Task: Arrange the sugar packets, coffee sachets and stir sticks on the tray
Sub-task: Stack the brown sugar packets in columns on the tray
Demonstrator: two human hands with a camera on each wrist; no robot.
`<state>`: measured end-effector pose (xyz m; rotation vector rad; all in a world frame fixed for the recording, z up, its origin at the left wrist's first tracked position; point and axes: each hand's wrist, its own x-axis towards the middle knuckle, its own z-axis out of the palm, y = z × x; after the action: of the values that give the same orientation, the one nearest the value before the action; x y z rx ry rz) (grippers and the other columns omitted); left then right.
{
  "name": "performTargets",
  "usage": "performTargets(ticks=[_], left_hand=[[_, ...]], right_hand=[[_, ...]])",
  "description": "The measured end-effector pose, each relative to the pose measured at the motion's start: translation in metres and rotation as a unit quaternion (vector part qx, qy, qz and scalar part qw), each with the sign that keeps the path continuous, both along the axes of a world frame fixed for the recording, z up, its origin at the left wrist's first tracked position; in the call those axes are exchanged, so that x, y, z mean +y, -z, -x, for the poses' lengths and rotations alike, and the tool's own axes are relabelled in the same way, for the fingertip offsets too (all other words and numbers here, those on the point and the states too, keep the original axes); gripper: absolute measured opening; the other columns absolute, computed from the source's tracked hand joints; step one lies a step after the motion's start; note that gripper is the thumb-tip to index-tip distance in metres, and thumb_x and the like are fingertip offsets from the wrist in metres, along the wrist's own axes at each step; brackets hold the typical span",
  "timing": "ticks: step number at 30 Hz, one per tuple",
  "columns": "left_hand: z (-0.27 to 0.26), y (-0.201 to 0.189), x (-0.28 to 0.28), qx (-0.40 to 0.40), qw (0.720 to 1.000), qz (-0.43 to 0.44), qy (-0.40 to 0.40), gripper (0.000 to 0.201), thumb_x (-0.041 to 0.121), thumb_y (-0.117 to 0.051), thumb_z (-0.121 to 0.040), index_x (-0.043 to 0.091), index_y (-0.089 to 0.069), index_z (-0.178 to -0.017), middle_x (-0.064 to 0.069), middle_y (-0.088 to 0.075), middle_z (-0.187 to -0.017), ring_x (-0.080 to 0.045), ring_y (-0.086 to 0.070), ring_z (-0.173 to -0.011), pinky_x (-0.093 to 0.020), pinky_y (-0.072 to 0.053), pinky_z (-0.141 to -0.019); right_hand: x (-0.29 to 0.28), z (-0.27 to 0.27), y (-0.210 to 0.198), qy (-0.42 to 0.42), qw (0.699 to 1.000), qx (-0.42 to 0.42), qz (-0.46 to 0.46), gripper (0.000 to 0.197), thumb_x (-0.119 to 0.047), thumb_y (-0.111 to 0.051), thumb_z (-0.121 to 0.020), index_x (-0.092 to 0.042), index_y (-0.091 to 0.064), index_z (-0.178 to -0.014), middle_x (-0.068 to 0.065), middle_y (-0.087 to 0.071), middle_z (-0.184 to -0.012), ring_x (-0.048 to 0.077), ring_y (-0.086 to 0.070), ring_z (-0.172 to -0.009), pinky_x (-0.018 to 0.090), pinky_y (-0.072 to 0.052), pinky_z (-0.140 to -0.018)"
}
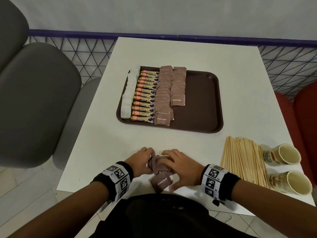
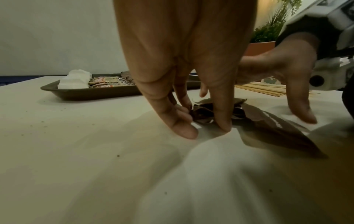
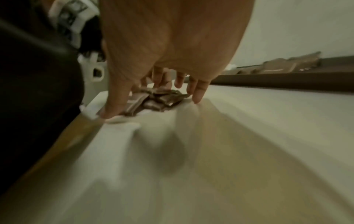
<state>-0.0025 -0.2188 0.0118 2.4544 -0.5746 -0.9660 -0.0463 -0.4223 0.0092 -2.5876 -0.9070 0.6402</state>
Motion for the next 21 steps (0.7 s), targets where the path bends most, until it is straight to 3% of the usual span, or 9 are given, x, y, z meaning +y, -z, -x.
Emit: performTargets(ticks=[2,6,9,13,16,18,21], left_hand=[[0.0,-0.001,-0.001,0.008,1.0,0.01,-0.002,0.058,0.017,-0.075,-0.073,0.012,-0.045,-0.122,0.001,-0.039,-0.103,-0.015,-0.044,-0.085,-0.021,-0.038,-0.075],[-0.001,-0.005,-0.002,0.05,0.997,0.056,-0.029,0.065,0.01,-0.077,-0.071,0.012,-0.045,-0.127,0.0,-0.039,-0.108,-0.006,-0.046,-0.081,-0.006,-0.038,-0.066],[-0.003,-0.007,0.002,0.078,0.993,0.076,-0.047,0.078,0.009,-0.08,-0.068,0.013,-0.039,-0.134,0.0,-0.038,-0.113,-0.012,-0.05,-0.086,-0.003,-0.041,-0.068],[-0.006,-0.01,0.005,0.115,0.986,0.097,-0.078,0.098,0.01,-0.085,-0.064,0.015,-0.029,-0.143,0.0,-0.037,-0.121,-0.015,-0.052,-0.095,-0.021,-0.048,-0.088],[-0.005,-0.012,0.003,0.131,0.984,0.093,-0.078,0.103,0.015,-0.087,-0.062,0.016,-0.026,-0.145,0.002,-0.034,-0.124,-0.013,-0.051,-0.097,-0.024,-0.047,-0.093],[-0.004,-0.011,0.001,0.119,0.986,0.088,-0.074,0.096,0.014,-0.086,-0.064,0.014,-0.031,-0.143,0.002,-0.035,-0.122,-0.014,-0.051,-0.096,-0.021,-0.048,-0.089],[-0.005,-0.007,0.0,0.062,0.991,0.081,-0.082,0.069,0.006,-0.078,-0.07,0.01,-0.045,-0.131,0.0,-0.04,-0.111,-0.014,-0.051,-0.085,-0.007,-0.043,-0.07]], right_hand=[[0.003,0.002,0.005,-0.012,0.999,-0.027,0.022,0.08,-0.056,-0.069,-0.067,-0.021,-0.038,-0.132,0.01,-0.035,-0.139,0.029,-0.034,-0.122,0.04,-0.033,-0.102],[0.006,-0.006,0.004,0.034,0.999,-0.032,-0.028,0.051,-0.037,-0.065,-0.08,-0.017,-0.051,-0.124,0.013,-0.047,-0.129,0.03,-0.042,-0.115,0.041,-0.039,-0.099],[0.006,-0.011,0.004,0.039,0.998,-0.044,-0.029,0.045,-0.032,-0.063,-0.083,-0.015,-0.052,-0.124,0.014,-0.048,-0.128,0.031,-0.041,-0.115,0.04,-0.037,-0.099],[0.008,-0.01,0.006,0.103,0.992,-0.011,-0.07,0.045,-0.026,-0.064,-0.083,-0.015,-0.05,-0.124,0.008,-0.044,-0.13,0.025,-0.033,-0.118,0.029,-0.029,-0.101],[0.011,-0.011,0.008,0.145,0.984,0.017,-0.1,0.049,-0.022,-0.068,-0.079,-0.013,-0.047,-0.123,0.004,-0.045,-0.128,0.022,-0.032,-0.116,0.026,-0.029,-0.1],[0.012,-0.011,0.007,0.178,0.975,0.051,-0.121,0.06,-0.018,-0.071,-0.077,-0.013,-0.04,-0.128,0.004,-0.043,-0.13,0.019,-0.032,-0.116,0.023,-0.029,-0.097],[0.013,-0.012,0.003,0.205,0.963,0.09,-0.147,0.082,-0.017,-0.076,-0.071,-0.013,-0.028,-0.138,0.004,-0.034,-0.136,0.018,-0.028,-0.122,0.017,-0.024,-0.095]])
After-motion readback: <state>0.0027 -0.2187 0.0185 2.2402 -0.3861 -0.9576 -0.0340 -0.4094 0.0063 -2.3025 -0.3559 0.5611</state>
